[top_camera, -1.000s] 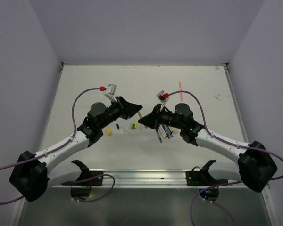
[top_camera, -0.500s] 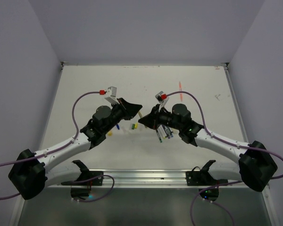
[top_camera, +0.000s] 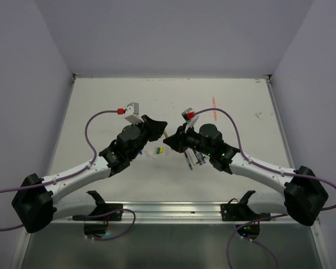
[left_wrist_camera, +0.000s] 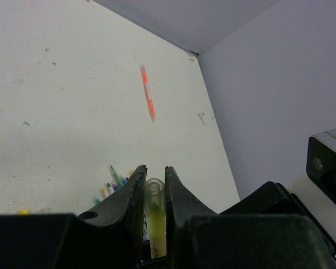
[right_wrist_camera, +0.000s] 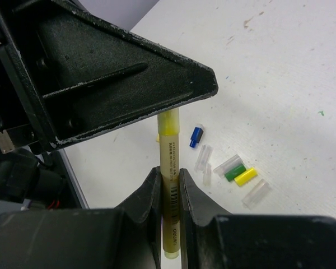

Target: Open the pen caps

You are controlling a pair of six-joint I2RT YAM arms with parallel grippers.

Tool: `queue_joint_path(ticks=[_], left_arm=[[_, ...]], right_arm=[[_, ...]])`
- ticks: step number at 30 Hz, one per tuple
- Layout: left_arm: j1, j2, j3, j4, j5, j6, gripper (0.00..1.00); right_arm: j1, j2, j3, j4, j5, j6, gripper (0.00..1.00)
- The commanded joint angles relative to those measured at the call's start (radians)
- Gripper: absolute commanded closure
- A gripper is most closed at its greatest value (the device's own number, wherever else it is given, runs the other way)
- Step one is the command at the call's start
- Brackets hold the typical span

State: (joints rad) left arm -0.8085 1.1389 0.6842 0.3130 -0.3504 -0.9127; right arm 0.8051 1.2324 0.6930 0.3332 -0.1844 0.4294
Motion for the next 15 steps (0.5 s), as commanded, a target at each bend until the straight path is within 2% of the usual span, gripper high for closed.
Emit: queue_joint_path(ticks=[1,6,11,13,15], left_arm=[[0.046,-0.039,0.035,0.165,-0.139,0.046,1.00],[0.211,-0.060,-0.035,0.310,0.095,-0.049,1.00],[0.279,-0.071,-0.075,0.460,0.214,-0.035,1.00],[0.296,-0.074,-0.089,0.492,0.258,-0.034,1.00],[0.307,-0.074,-0.057,0.433,0.274,-0.008,1.00]], right_arm=[[-0.015,0.033,-0.047,-0.096,-0.057,0.008,1.00],[-0.023,0.019,-0.147,0.025,-0.196,0.040,1.00],[-0.037,0.015,-0.182,0.136,-0.375,0.075,1.00],[-0.038,0.009,-0.185,0.141,-0.377,0.074,1.00],[-0.037,-0.001,-0.178,0.104,-0.315,0.066,1.00]])
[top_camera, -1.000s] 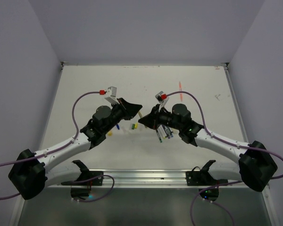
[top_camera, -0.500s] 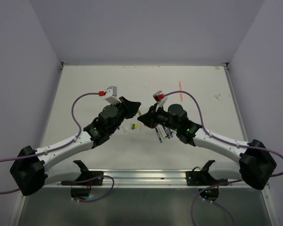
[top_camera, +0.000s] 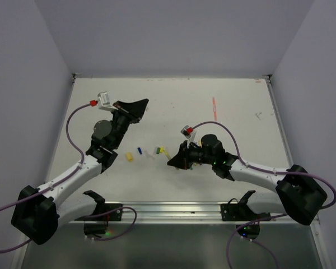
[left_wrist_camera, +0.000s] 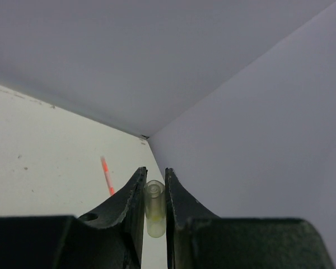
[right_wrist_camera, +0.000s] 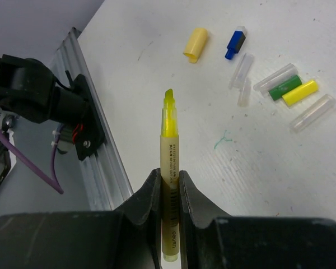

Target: Open the pen caps

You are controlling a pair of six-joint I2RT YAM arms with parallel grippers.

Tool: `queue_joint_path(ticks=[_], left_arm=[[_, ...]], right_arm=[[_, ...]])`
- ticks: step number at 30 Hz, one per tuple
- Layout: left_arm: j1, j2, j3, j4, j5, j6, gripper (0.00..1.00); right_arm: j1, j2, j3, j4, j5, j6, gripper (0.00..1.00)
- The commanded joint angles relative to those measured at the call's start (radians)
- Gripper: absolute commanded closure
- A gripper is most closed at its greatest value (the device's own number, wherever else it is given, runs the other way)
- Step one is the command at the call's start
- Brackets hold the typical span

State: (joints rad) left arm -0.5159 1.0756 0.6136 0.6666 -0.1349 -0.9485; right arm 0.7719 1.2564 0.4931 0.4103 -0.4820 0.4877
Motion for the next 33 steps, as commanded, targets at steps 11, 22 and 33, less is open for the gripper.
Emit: queue_joint_path(ticks=[11,22,33], left_arm=[[-0.038,0.234,0.340,-0.815,0.058,0.126,1.00],[-0.213,0.400,0.402,-0.989,-0.005,0.126,1.00],[-0.297,0.647,0.566,-1.067,0.017,0.145,0.98]], right_arm=[[-0.002,0.067,0.131,-0.330,0.416,-0.028,1.00],[0.032,0.245,0.208,-0.458,0.559,0.035,1.00],[0.030,0.242,0.226,-0.574,0.706,0.077,0.82]])
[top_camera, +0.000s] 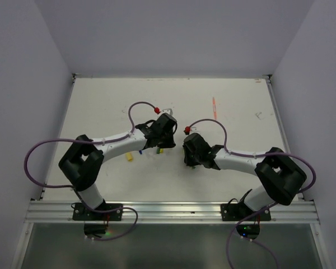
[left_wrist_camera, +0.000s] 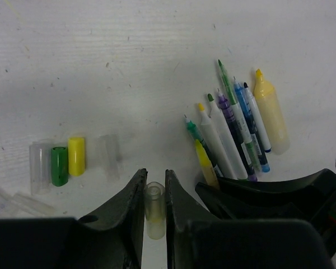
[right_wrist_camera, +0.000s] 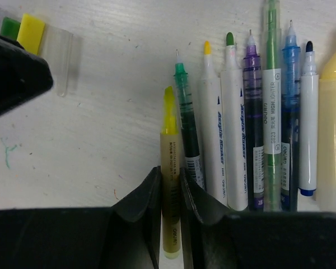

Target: Open the pen caps

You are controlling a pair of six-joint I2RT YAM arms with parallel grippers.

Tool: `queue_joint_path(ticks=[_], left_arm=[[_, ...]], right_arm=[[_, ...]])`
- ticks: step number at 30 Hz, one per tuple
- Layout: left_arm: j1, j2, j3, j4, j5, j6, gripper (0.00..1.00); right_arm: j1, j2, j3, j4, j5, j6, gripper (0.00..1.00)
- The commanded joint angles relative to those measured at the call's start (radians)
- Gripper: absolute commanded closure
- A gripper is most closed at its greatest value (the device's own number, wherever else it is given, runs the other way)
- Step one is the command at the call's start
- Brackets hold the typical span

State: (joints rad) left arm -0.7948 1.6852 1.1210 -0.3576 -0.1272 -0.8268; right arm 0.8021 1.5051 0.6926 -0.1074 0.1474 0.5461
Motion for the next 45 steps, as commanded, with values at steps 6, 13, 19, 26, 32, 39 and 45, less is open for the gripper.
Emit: queue_joint_path(ticks=[6,13,19,26,32,39,45], left_arm=[[-0.030,0.120,0.092,-0.063,-0.008,0.028,0.96],[-0.030,0.168,0.091,-0.092,-0.061,0.035,0.91],[-0.030,0.194,0.095,-0.129,-0.117,0.045,0.82],[-0.030,0.200,0.100,-0.156,-0.176,0.057,0.71],[-0.030,0.174,0.088,-0.175,-0.227,0.069,0.57],[-0.029,0.098,0.092,-0.169,-0.213,0.064,0.55],[-0.030,-0.020,0.108,-0.153,-0.201,0.077,0.54]], right_arm=[[0.002,-0.035,0.012,-0.038,0.066,0.015,0.71],[0.000,-0.164,-0.051,0.047,0.066,0.009,0.52],[0.000,-0.305,-0.074,0.045,0.130,-0.008,0.45],[-0.003,-0.378,-0.073,0.015,0.201,-0.044,0.42],[-0.021,-0.373,-0.071,0.020,0.185,-0.046,0.42],[-0.049,-0.362,-0.033,-0.011,0.196,-0.063,0.42],[-0.233,-0.278,0.076,-0.078,0.126,-0.070,0.41]])
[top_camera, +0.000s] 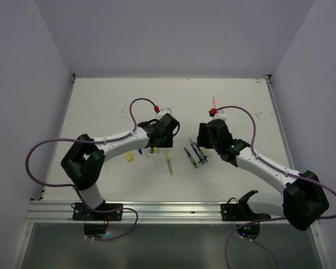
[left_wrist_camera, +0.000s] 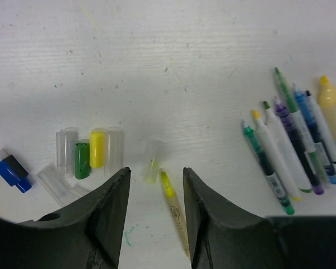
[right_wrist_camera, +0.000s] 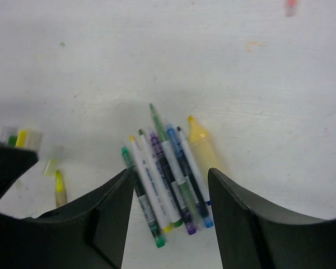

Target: Open the pen caps

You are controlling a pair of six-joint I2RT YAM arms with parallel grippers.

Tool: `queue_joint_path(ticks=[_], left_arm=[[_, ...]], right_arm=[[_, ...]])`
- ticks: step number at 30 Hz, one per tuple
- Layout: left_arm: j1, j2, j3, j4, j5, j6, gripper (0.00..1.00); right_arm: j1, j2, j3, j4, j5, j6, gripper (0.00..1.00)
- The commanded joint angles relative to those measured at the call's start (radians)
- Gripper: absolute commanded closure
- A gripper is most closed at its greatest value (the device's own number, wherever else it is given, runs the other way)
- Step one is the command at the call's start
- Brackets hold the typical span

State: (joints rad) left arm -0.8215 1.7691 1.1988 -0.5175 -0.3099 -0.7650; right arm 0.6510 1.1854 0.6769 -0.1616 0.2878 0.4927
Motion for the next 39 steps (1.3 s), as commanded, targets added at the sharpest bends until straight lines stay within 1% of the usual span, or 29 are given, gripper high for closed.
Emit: queue_joint_path(ticks=[1,5,6,8,9,10,11,13,14,16,17,19,20,21,23,27,30,32,33,34,36,37,39], left_arm=[[-0.004,-0.120,0.030,0.007,-0.021,0.018,0.54],[0.019,-0.190,0.007,0.025,-0.023,0.035,0.51],[0.025,-0.219,-0.005,0.030,-0.023,0.038,0.45],[0.056,-0.249,-0.045,0.053,-0.017,0.049,0.41],[0.067,-0.278,-0.060,0.060,-0.014,0.052,0.33],[0.079,-0.295,-0.079,0.069,-0.005,0.056,0.28],[0.108,-0.325,-0.115,0.089,0.017,0.065,0.22],[0.145,-0.356,-0.152,0.115,0.044,0.081,0.17],[0.183,-0.387,-0.185,0.120,0.051,0.088,0.11],[0.211,-0.421,-0.214,0.126,0.034,0.105,0.06],[0.229,-0.450,-0.240,0.131,0.022,0.122,0.00],[0.242,-0.474,-0.263,0.134,0.000,0.139,0.00],[0.258,-0.499,-0.283,0.140,0.000,0.153,0.00],[0.265,-0.510,-0.294,0.143,0.005,0.159,0.00],[0.289,-0.540,-0.327,0.163,0.012,0.171,0.00],[0.315,-0.571,-0.370,0.188,0.037,0.185,0.00],[0.323,-0.576,-0.380,0.189,0.046,0.190,0.00],[0.326,-0.574,-0.384,0.200,0.057,0.190,0.00],[0.326,-0.574,-0.384,0.200,0.061,0.190,0.00],[0.326,-0.573,-0.381,0.204,0.066,0.191,0.00],[0.326,-0.573,-0.380,0.212,0.084,0.188,0.00],[0.326,-0.573,-0.375,0.223,0.094,0.188,0.00],[0.326,-0.576,-0.372,0.246,0.135,0.193,0.00]], right_arm=[[-0.102,0.060,0.110,-0.026,-0.015,-0.023,0.41],[-0.233,0.187,0.220,-0.046,-0.042,-0.042,0.39],[-0.252,0.215,0.242,-0.047,-0.038,-0.042,0.39],[-0.304,0.310,0.309,-0.046,-0.038,-0.046,0.39],[-0.319,0.342,0.335,-0.050,-0.042,-0.046,0.39],[-0.333,0.417,0.392,-0.055,-0.045,-0.043,0.39],[-0.358,0.448,0.423,-0.065,-0.044,-0.045,0.39],[-0.382,0.546,0.509,-0.070,-0.035,-0.048,0.39],[-0.389,0.580,0.538,-0.075,-0.030,-0.049,0.39],[-0.404,0.641,0.628,-0.085,-0.030,-0.058,0.39],[-0.419,0.707,0.662,-0.095,-0.029,-0.062,0.39],[-0.433,0.767,0.757,-0.118,-0.027,-0.080,0.39],[-0.444,0.822,0.788,-0.127,-0.024,-0.086,0.39],[-0.448,0.856,0.858,-0.154,-0.024,-0.094,0.40],[-0.456,0.934,0.920,-0.196,-0.019,-0.118,0.42],[-0.462,1.023,1.035,-0.251,-0.027,-0.140,0.47],[-0.467,1.056,1.059,-0.283,-0.045,-0.144,0.52],[-0.465,1.054,1.047,-0.286,-0.077,-0.143,0.60],[-0.465,1.050,1.041,-0.282,-0.087,-0.147,0.66],[-0.465,1.047,1.034,-0.279,-0.111,-0.151,0.77],[-0.462,1.036,1.009,-0.266,-0.157,-0.169,0.88],[-0.459,1.016,0.997,-0.259,-0.173,-0.178,1.00],[-0.449,0.985,0.949,-0.216,-0.206,-0.200,1.00]])
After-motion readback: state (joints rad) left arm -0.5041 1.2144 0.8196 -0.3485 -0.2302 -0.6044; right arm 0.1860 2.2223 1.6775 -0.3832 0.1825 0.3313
